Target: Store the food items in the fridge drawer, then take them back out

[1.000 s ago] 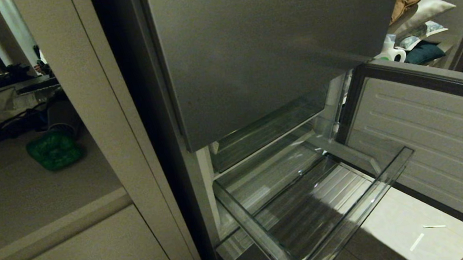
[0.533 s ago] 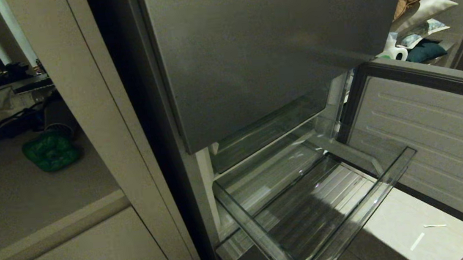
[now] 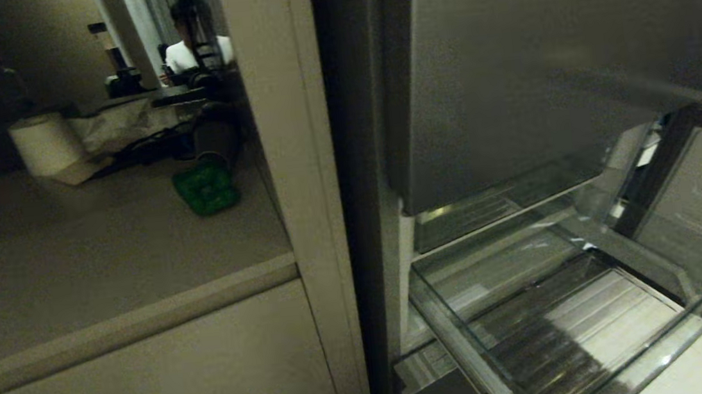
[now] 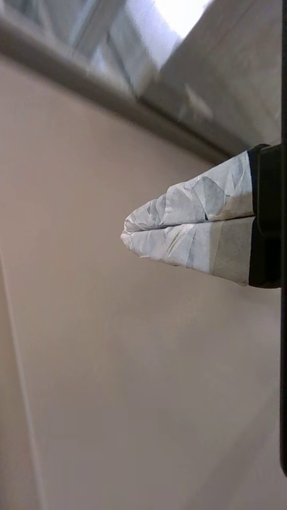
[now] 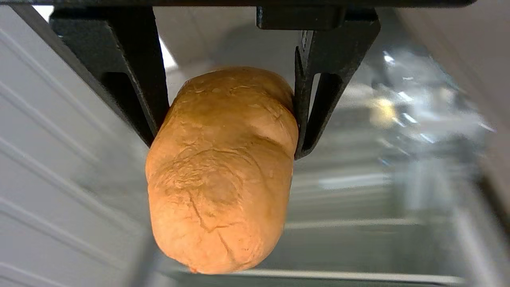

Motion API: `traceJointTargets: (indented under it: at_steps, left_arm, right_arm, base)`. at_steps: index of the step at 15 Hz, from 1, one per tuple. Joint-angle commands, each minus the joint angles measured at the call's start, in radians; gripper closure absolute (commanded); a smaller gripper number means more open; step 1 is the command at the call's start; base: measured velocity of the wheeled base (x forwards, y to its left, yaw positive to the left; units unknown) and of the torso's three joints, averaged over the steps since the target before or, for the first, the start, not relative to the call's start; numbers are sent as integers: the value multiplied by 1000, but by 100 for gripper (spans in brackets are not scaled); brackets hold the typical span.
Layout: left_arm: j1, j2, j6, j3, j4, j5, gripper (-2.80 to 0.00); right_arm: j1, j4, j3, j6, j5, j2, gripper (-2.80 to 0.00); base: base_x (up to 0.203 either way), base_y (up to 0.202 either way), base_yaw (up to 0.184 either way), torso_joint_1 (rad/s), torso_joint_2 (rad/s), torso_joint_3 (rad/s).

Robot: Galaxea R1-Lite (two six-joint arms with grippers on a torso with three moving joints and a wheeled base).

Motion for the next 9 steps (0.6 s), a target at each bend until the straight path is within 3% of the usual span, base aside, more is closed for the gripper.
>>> traceJointTargets:
  at_steps: [1, 6, 9]
  left_arm:
    - [0, 2, 0, 0, -1, 0, 0]
    - [0, 2, 0, 0, -1, 0, 0]
    - [0, 2, 0, 0, -1, 0, 0]
  right_arm:
    - [0, 1, 31, -1, 1, 0, 0]
    - [0, 1, 31, 1, 2, 0, 0]
    - [0, 2, 32, -11, 6, 0, 0]
  base:
    - [1, -12, 180, 1, 2, -1]
    - [-1, -10, 173, 1, 1, 1]
    - [0, -3, 74, 1, 2, 1]
